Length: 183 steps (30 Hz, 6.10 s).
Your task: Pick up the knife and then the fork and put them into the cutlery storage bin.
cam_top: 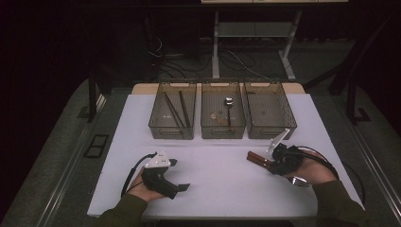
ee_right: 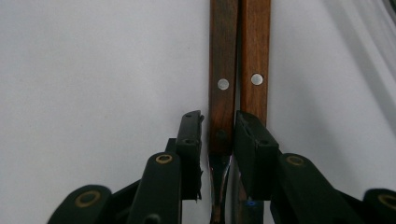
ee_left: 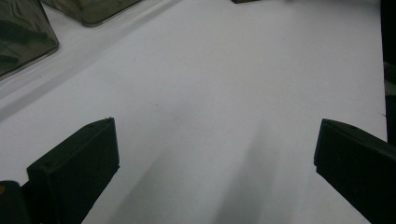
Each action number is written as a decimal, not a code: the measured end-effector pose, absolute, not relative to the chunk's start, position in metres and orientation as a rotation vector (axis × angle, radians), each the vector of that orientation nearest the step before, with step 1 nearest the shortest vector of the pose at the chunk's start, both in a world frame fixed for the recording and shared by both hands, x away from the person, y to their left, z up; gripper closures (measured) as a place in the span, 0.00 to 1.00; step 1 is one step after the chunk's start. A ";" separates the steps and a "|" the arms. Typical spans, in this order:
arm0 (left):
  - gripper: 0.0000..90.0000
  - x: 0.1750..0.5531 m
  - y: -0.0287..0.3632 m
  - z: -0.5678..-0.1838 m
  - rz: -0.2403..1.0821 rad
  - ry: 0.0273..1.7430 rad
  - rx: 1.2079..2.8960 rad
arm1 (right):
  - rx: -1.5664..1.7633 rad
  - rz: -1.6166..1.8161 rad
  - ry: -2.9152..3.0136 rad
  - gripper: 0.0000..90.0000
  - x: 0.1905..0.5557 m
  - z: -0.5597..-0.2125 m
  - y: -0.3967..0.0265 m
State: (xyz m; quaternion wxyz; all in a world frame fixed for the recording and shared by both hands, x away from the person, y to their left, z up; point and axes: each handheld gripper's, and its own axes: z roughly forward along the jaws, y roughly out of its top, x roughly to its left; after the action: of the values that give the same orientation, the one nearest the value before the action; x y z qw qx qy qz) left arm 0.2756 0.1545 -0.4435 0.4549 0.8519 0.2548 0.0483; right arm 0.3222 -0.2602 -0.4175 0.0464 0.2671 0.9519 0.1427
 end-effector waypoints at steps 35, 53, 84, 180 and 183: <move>0.00 0.276 0.154 -0.444 0.114 0.628 2.103 | 0.803 0.428 2.971 0.86 0.334 -0.412 -0.257; 0.00 0.276 0.155 -0.444 0.115 0.626 2.101 | 0.904 0.782 2.889 0.86 0.332 -0.393 -0.272; 0.00 0.277 0.159 -0.445 0.092 0.664 2.090 | 1.092 1.198 2.478 0.86 0.351 -0.346 -0.316; 0.00 0.276 0.158 -0.445 0.111 0.648 2.078 | 1.324 0.818 2.426 0.78 0.492 -0.398 -0.302; 0.00 0.276 0.158 -0.445 0.110 0.647 2.079 | 1.332 0.816 2.423 0.70 0.492 -0.398 -0.301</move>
State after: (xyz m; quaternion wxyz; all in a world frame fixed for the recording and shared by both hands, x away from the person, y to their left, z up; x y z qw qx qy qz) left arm 0.2757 0.1577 -0.4447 0.4625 0.8455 0.2630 0.0447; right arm 0.4921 -0.3009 -0.3981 0.1289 0.4581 0.8335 0.2806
